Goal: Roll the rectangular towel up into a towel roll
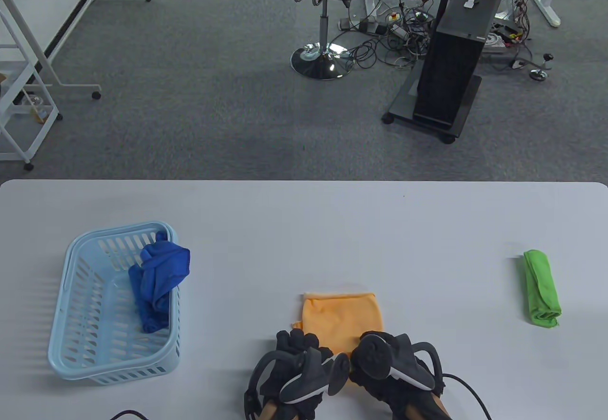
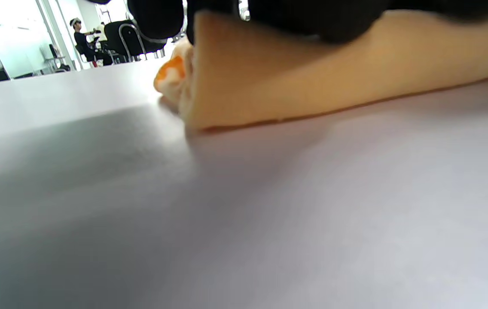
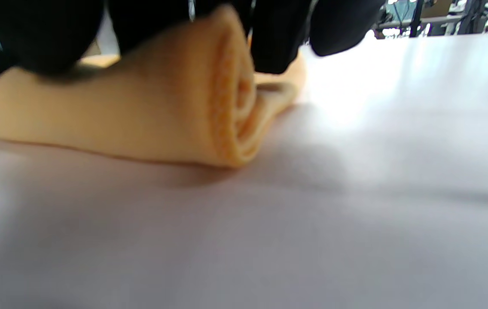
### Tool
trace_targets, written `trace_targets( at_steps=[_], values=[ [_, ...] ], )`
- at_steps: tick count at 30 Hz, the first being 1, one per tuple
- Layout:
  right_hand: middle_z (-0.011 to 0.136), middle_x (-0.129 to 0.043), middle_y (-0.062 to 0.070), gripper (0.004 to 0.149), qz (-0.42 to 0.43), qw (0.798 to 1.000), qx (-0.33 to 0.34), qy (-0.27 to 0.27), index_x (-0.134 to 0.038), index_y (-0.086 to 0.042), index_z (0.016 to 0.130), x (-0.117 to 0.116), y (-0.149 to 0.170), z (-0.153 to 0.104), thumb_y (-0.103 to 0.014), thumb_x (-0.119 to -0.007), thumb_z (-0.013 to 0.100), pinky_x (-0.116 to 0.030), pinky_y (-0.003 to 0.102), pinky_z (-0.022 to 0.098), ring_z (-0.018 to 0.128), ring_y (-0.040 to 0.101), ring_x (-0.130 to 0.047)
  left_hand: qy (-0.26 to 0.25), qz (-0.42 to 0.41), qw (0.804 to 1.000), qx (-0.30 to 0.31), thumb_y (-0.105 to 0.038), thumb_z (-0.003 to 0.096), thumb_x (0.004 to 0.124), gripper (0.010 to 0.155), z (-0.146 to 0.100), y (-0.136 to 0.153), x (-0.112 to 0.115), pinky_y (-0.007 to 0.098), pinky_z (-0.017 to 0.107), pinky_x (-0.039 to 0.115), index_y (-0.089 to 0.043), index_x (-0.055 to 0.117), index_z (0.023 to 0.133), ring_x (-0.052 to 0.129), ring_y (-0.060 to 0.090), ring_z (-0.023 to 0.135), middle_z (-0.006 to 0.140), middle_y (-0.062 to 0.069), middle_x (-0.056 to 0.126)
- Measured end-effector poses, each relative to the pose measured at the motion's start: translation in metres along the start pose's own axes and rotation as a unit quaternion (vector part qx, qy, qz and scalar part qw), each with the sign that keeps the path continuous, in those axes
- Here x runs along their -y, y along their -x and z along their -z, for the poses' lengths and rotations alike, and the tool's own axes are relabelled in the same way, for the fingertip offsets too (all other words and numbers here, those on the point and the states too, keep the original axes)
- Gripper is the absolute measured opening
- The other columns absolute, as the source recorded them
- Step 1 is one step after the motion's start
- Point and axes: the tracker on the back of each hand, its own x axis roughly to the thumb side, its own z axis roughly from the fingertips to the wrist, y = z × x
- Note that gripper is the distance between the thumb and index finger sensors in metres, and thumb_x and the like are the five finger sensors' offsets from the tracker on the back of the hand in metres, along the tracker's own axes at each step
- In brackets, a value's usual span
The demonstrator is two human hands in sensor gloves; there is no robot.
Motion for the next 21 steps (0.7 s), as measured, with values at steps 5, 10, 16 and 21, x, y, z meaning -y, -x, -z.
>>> trace_targets(
  at_steps=[5, 10, 16, 21],
  values=[
    [0.102, -0.047, 0.011, 0.079, -0.042, 0.998, -0.004, -0.049, -0.064, -0.020, 0.093, -0.007, -0.003, 0.003, -0.051, -0.084, 0.023, -0.050, 0.060, 0.070, 0.097, 0.037, -0.053, 0.025, -0.003, 1.000, 0.005, -0.057, 0.0317, 0.079, 0.078, 0.005, 0.001, 0.003, 0.067, 0.071, 0.039, -0.023, 0.063, 0.100, 0.049, 0.044, 0.101, 0.107, 0.014, 0.058],
    [0.099, -0.053, 0.010, 0.069, -0.035, 0.999, -0.020, -0.004, -0.069, -0.018, 0.091, -0.009, -0.003, 0.006, -0.042, -0.080, 0.027, -0.053, 0.058, 0.069, 0.095, 0.035, -0.059, 0.013, -0.042, 0.999, -0.009, -0.047, 0.0379, 0.079, 0.066, 0.008, 0.006, 0.005, 0.066, 0.070, 0.045, -0.023, 0.066, 0.099, 0.058, 0.041, 0.098, 0.103, 0.012, 0.065],
    [0.096, -0.062, 0.010, 0.064, -0.021, 1.000, -0.020, -0.007, -0.077, -0.016, 0.088, -0.006, 0.002, 0.004, -0.041, -0.073, 0.029, -0.057, 0.059, 0.067, 0.091, 0.034, -0.067, -0.009, -0.059, 0.998, 0.002, -0.046, 0.0385, 0.071, 0.062, 0.005, 0.010, 0.000, 0.069, 0.069, 0.046, -0.021, 0.075, 0.095, 0.071, 0.040, 0.093, 0.095, 0.011, 0.081],
    [0.092, -0.071, 0.007, 0.062, -0.015, 0.999, -0.020, -0.019, -0.086, -0.016, 0.081, 0.000, 0.005, 0.002, -0.046, -0.062, 0.032, -0.059, 0.059, 0.066, 0.089, 0.032, -0.073, -0.041, -0.110, 0.993, -0.008, -0.046, 0.0371, 0.069, 0.059, 0.006, 0.019, -0.001, 0.070, 0.067, 0.049, -0.021, 0.086, 0.088, 0.087, 0.035, 0.082, 0.072, 0.008, 0.101]
  ],
)
